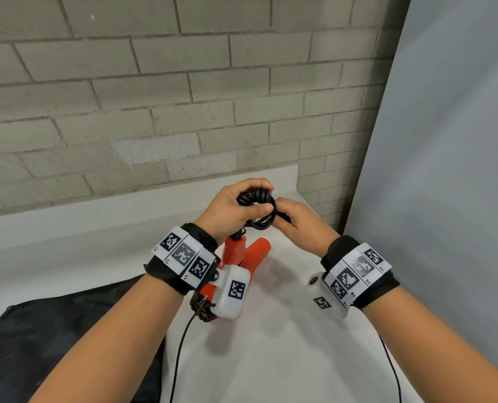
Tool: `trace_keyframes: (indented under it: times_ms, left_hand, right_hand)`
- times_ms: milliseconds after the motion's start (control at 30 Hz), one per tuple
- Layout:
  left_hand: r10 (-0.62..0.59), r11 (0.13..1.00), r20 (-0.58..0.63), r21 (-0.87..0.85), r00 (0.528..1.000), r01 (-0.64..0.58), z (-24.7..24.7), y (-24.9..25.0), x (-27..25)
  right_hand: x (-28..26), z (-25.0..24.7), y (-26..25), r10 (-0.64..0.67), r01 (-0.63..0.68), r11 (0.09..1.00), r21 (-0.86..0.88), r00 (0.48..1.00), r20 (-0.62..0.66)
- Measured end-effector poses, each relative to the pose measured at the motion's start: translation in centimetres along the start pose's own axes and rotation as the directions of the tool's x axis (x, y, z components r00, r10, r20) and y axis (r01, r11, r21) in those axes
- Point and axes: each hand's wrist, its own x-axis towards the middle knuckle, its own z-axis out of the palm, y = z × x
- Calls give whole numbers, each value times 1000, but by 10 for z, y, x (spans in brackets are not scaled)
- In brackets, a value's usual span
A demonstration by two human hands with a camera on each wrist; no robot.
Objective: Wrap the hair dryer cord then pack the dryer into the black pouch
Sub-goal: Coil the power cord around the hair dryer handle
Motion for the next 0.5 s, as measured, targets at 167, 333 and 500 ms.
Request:
trace_keyframes:
  times_ms: [167, 333, 500]
  left_hand:
    - [-33, 999, -71, -22, 997, 31, 3, 2, -3]
    - [-71, 997, -114, -11, 991, 71, 4, 6, -3]
    - [-106, 989, -132, 86, 986, 118, 4, 6, -2]
  right_hand:
    - [2, 2, 3, -60, 28, 973, -230, 989, -133]
    - [-1, 1, -5, -193, 39, 896, -443, 932, -308]
    - [1, 1, -2, -281, 19, 849, -529, 863, -420]
